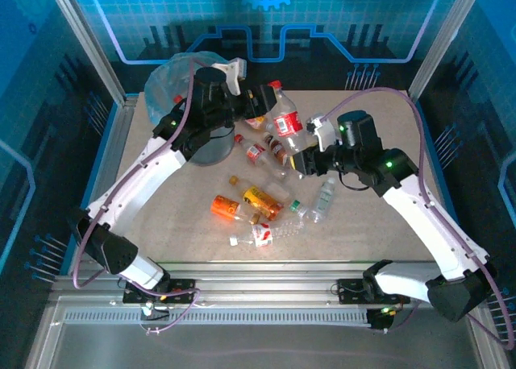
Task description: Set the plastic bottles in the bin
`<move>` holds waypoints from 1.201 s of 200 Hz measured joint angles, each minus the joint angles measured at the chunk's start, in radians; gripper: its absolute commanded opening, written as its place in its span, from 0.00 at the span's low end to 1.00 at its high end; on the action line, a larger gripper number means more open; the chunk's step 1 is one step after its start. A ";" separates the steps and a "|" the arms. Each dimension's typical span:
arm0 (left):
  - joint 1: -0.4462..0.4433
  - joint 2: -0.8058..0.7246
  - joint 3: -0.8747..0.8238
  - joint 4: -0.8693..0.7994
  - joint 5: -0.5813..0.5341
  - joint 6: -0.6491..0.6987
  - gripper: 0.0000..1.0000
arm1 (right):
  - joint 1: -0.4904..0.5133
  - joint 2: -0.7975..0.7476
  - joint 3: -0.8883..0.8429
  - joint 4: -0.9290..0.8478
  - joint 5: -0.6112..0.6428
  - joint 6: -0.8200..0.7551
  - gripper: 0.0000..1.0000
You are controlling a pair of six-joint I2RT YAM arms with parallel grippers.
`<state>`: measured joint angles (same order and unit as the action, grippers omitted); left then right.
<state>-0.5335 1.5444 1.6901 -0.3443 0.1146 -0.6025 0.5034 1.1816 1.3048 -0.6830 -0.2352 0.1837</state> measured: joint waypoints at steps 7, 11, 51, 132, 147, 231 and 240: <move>0.001 0.000 0.000 0.001 0.010 -0.004 0.57 | 0.005 0.000 0.000 0.000 0.004 0.001 0.39; 0.001 0.000 0.000 0.002 0.015 -0.006 0.57 | 0.008 0.000 0.000 0.000 0.008 0.002 0.39; 0.001 -0.003 -0.012 0.014 0.034 -0.027 0.65 | 0.056 0.000 0.000 0.001 0.008 -0.020 0.39; 0.008 -0.045 -0.076 0.044 0.033 -0.053 0.47 | 0.087 -0.009 -0.012 -0.016 0.012 -0.042 0.40; 0.008 -0.048 -0.076 0.044 0.036 -0.053 0.38 | 0.088 -0.011 -0.012 -0.019 0.017 -0.046 0.40; 0.009 -0.068 -0.077 0.039 0.031 -0.060 0.00 | 0.106 -0.011 -0.016 -0.016 0.045 -0.040 0.74; 0.016 -0.073 -0.077 0.037 0.024 -0.049 0.00 | 0.107 -0.011 -0.016 -0.019 0.052 -0.039 0.77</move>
<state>-0.5175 1.4715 1.6127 -0.3077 0.1387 -0.6518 0.6106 1.1706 1.2884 -0.7025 -0.1833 0.1444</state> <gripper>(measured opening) 0.318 0.737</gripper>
